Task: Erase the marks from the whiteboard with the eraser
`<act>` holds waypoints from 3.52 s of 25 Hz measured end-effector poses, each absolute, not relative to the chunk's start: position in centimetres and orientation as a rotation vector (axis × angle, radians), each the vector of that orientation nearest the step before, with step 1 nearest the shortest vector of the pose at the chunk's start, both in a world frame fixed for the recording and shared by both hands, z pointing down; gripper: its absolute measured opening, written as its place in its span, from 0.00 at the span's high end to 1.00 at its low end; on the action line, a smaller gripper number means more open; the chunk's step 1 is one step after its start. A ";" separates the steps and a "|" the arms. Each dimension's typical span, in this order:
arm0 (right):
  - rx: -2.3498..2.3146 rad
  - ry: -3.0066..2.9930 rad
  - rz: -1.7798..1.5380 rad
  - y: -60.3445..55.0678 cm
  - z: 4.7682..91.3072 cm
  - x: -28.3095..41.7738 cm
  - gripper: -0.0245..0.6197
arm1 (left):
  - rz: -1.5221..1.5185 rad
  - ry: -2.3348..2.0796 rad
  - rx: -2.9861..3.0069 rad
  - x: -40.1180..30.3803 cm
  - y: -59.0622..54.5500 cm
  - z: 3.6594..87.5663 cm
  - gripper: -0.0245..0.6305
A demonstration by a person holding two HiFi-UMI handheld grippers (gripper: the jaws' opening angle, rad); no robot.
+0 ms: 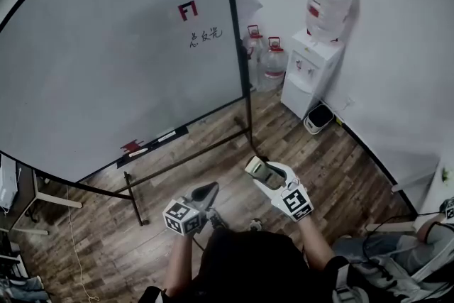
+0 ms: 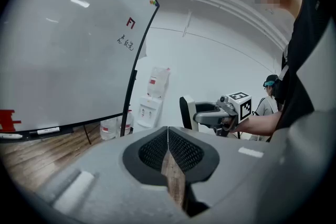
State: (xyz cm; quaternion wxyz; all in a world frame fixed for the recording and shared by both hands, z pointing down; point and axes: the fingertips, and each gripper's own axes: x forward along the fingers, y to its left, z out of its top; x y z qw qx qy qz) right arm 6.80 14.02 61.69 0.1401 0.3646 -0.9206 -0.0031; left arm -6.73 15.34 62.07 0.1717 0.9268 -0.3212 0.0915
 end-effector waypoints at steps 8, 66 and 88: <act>1.058 -2.672 0.017 13.8 61.7 6.7 0.60 | 0.257 -0.936 2.610 -7.2 15.6 62.0 0.94; 1.075 -2.613 0.054 -8.2 62.9 -1.2 0.60 | 0.221 -0.897 2.596 -16.0 -7.3 63.2 0.94; 0.846 -2.699 0.020 -18.3 61.4 5.1 0.60 | 0.167 -1.111 2.464 -8.9 -14.4 62.5 0.94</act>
